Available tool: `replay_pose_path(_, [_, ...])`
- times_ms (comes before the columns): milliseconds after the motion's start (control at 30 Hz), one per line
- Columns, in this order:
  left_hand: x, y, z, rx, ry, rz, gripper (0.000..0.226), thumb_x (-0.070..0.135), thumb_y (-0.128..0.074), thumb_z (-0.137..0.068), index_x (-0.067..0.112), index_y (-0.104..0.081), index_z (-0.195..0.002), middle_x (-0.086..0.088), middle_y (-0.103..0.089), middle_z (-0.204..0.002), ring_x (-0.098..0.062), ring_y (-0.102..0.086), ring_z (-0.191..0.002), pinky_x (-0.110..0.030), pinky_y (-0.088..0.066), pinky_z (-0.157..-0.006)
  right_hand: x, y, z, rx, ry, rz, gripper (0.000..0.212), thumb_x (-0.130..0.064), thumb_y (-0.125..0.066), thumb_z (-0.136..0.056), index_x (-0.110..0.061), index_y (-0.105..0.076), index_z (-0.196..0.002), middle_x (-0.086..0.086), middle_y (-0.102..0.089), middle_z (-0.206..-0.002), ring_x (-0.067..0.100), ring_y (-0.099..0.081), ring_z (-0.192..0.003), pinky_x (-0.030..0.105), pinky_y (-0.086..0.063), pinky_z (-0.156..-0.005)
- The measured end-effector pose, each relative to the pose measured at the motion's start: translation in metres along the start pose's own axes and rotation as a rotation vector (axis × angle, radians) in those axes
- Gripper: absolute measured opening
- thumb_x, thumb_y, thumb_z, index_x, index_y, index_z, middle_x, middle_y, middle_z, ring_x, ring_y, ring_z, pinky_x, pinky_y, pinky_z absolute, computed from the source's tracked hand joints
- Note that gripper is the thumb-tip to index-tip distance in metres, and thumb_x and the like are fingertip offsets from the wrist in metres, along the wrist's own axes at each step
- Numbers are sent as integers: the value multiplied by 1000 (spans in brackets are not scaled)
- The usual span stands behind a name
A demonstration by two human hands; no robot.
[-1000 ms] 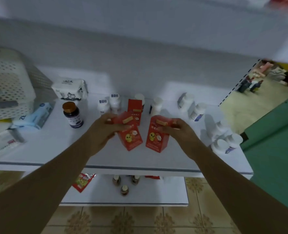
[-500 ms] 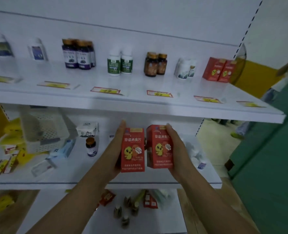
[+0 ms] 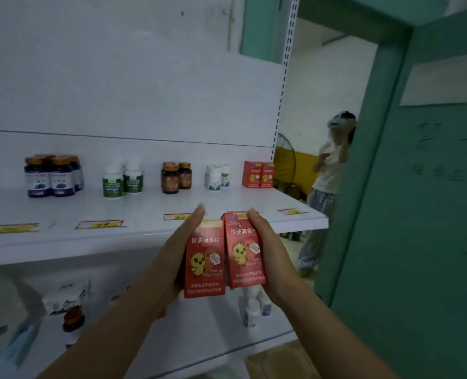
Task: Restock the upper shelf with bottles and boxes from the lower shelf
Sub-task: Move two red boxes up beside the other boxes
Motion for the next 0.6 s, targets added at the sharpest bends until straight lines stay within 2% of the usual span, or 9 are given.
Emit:
replay_pose_path(67, [3, -19, -15, -34, -1, -42, 67, 50, -75, -63, 9, -62, -115, -18, -73, -100, -34, -72, -83, -45, -59, -74, -16, 19, -2, 35, 28, -21, 31, -47, -53, -88, -20, -67, -88, 4, -75, -73, 19, -71, -62, 33, -57, -69])
replay_pose_path(133, [10, -35, -36, -61, -18, -74, 84, 39, -82, -54, 8, -52, -126, -21, -69, -111, -40, -68, -97, -51, -55, -83, -33, 37, -9, 42, 56, -21, 35, -47, -49, -90, -19, -70, -85, 7, -75, -75, 20, -70, -63, 32, -57, -66])
replay_pose_path(233, [25, -57, -71, -77, -53, -98, 95, 29, -81, -46, 10, -42, -131, -22, -64, -117, -38, -69, -93, -46, -58, -77, -66, 63, -26, 48, 128, 13, 33, -43, -49, -90, -17, -70, -90, 12, -73, -84, 24, -70, -68, 33, -57, -67])
replay_pose_path(333, [43, -78, -112, -70, -117, -107, 90, 25, -80, -51, 11, -42, -131, -21, -66, -113, -29, -72, -77, -37, -59, -64, -99, 89, -54, 24, 226, 102, 28, -34, -48, -92, -19, -69, -84, 12, -71, -86, 24, -69, -71, 34, -56, -70])
replay_pose_path(433, [56, -91, -162, -61, -166, -170, 90, 35, -81, -54, 9, -43, -132, -20, -69, -111, -36, -70, -90, -43, -58, -75, -121, 112, -96, -48, 251, 159, 23, -31, -50, -92, -18, -68, -88, 9, -72, -86, 23, -70, -72, 34, -57, -72])
replay_pose_path(500, [64, -91, -196, -15, -212, -215, 80, 33, -81, -62, 9, -45, -130, -17, -69, -111, -34, -70, -92, -44, -58, -80, -128, 134, -132, -76, 230, 165, 20, -29, -52, -92, -16, -67, -94, 6, -74, -83, 19, -71, -70, 32, -58, -70])
replay_pose_path(600, [69, -86, -244, 101, -256, -277, 53, 25, -75, -74, 13, -50, -120, -10, -68, -109, -26, -70, -92, -35, -57, -78, -131, 167, -191, -114, 194, 179, 28, -25, -59, -89, -9, -64, -111, 12, -73, -98, 25, -71, -82, 38, -58, -78])
Point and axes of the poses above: each hand's wrist, its own z-axis away from the middle knuckle, its own y-axis out of the back of the hand, x = y × z, the point moved 10 cm from there along -z, towards the middle knuckle
